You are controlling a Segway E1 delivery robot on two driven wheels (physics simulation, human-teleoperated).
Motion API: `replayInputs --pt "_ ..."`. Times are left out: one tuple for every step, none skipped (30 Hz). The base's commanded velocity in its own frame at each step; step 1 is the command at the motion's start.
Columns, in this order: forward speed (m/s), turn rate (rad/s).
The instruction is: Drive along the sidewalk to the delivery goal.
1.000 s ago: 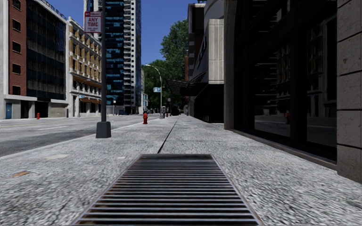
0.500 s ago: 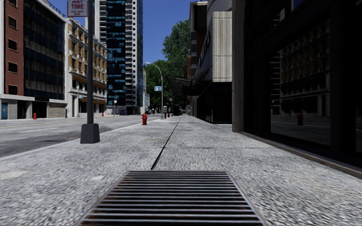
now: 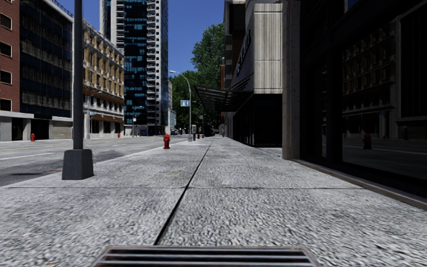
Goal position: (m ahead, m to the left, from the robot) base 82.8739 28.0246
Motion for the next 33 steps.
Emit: replayInputs --pt "2.0 0.0" --pt "2.0 0.0" --pt "2.0 0.0" --pt "2.0 0.0" --pt "2.0 0.0" --pt "2.0 0.0" --pt "2.0 0.0" --pt "2.0 0.0" --pt "2.0 0.0" --pt "2.0 0.0" --pt "2.0 0.0" --pt "2.0 0.0" --pt "2.0 0.0" --pt "2.0 0.0" --pt "2.0 0.0" --pt "2.0 0.0" --pt "2.0 0.0" --pt "2.0 0.0" --pt "2.0 0.0" --pt "2.0 0.0" --pt "2.0 0.0" --pt "2.0 0.0" --pt "2.0 0.0" --pt "2.0 0.0" --pt "2.0 0.0" --pt "2.0 0.0" --pt "2.0 0.0" --pt "2.0 0.0" --pt "2.0 0.0" --pt "2.0 0.0" --pt "2.0 0.0" --pt "2.0 0.0" --pt "2.0 0.0"
